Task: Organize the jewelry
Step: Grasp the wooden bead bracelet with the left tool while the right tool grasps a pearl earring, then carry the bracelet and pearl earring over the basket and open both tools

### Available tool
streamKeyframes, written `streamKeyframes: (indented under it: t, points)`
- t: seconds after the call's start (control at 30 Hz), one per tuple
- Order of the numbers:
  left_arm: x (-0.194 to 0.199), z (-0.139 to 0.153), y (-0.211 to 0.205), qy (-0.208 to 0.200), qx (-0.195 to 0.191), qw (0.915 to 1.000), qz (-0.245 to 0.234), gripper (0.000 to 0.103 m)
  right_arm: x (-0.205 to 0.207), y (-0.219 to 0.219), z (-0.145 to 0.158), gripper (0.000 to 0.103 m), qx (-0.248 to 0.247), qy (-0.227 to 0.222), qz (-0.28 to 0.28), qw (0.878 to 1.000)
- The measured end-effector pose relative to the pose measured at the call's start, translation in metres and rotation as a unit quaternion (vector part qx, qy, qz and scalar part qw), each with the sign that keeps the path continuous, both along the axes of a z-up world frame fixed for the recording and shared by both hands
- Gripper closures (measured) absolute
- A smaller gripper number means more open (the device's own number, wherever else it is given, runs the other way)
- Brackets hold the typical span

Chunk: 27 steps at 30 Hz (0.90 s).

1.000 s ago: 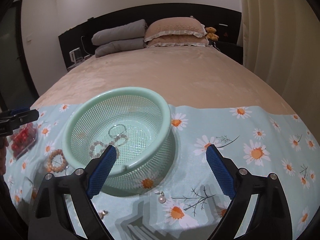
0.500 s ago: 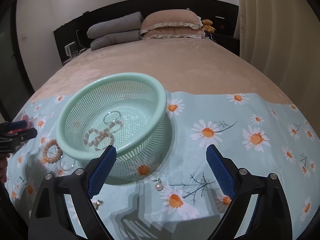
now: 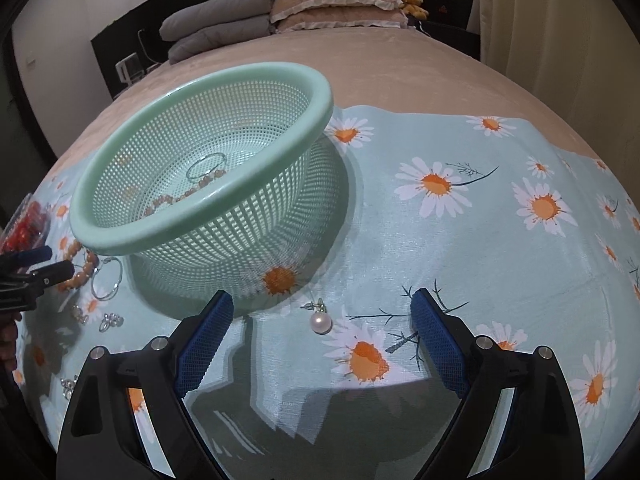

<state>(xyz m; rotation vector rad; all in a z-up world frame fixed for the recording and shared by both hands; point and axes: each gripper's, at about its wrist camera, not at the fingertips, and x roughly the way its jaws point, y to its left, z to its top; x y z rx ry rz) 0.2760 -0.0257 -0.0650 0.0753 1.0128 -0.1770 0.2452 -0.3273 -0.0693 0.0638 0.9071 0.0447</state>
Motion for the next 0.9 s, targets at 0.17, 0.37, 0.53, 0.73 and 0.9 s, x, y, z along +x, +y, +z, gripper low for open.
streamKeyframes:
  t: [0.17,0.37,0.53,0.73,0.9]
  points:
    - [0.002,-0.005,0.002,-0.003,-0.015,0.9999,0.002,0.009,0.005,0.005,-0.011,0.034,-0.011,0.016,0.005,1.000]
    - [0.005,-0.008,0.004,0.002,-0.027,0.9996,-0.004,0.033,0.005,0.009,-0.013,0.085,0.002,0.022,0.026,0.999]
    - [0.002,-0.008,-0.004,0.010,-0.005,0.9994,-0.034,0.091,0.003,0.008,-0.014,0.092,0.007,0.022,0.026,0.999]
    - [-0.002,-0.005,-0.006,0.017,0.009,0.9991,-0.038,0.091,-0.003,0.007,-0.011,0.092,0.010,0.024,0.035,0.999]
    - [-0.006,-0.002,-0.011,0.021,0.027,0.9983,-0.048,0.091,-0.006,0.006,-0.010,0.092,0.021,0.027,0.047,0.998]
